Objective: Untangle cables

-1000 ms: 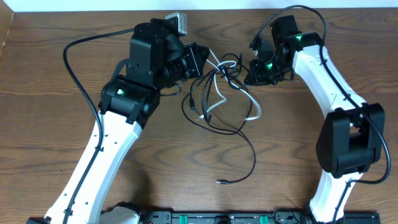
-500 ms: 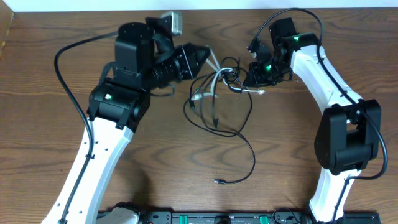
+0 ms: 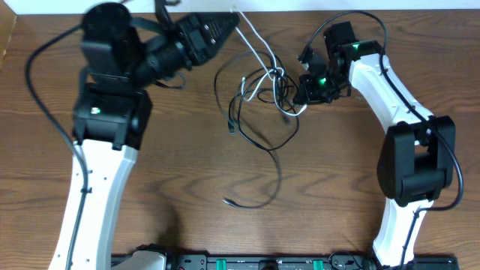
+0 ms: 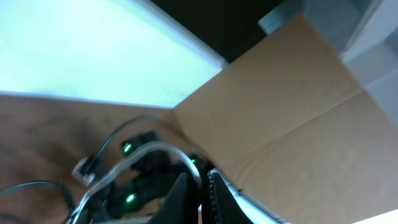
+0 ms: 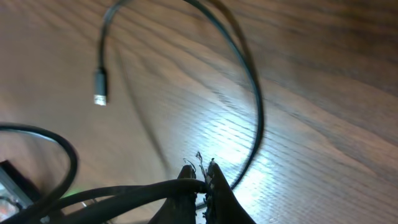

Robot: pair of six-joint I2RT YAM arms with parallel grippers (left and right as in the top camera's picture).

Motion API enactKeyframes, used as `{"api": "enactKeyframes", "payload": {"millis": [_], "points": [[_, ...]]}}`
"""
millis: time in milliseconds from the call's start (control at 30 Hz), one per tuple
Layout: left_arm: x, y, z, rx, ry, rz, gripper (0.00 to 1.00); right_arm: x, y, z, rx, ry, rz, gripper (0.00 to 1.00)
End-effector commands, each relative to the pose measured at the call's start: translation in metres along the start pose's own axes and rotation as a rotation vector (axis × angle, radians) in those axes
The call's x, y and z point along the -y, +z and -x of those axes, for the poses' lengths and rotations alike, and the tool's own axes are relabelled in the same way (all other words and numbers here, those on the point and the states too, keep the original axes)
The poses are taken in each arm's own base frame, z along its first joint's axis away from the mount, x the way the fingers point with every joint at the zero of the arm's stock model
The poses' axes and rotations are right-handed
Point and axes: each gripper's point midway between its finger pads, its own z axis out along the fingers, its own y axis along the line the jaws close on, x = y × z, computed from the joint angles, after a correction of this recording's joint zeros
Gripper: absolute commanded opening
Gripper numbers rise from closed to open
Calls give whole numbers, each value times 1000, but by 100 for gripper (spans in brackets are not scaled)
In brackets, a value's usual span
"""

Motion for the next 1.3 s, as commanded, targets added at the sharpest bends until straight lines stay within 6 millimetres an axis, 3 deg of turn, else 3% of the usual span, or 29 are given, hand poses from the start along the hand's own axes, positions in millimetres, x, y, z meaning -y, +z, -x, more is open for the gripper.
{"api": "enactKeyframes", "payload": {"millis": [0, 567, 933, 1033, 1133, 1267], "points": [[45, -25, 27, 68, 85, -60, 7, 30, 14, -4, -34, 72, -50, 1], [104, -65, 70, 204, 223, -96, 7, 57, 49, -16, -108, 128, -59, 1], [151, -110, 104, 361, 354, -93, 7, 68, 65, -20, -128, 148, -63, 1], [143, -116, 108, 374, 338, -54, 7, 69, 65, -19, -123, 148, -71, 1], [120, -112, 105, 338, 280, 3, 7, 71, 65, -18, -121, 153, -74, 1], [68, -93, 83, 207, 209, 125, 7, 69, 64, -19, -126, 147, -61, 1]]}}
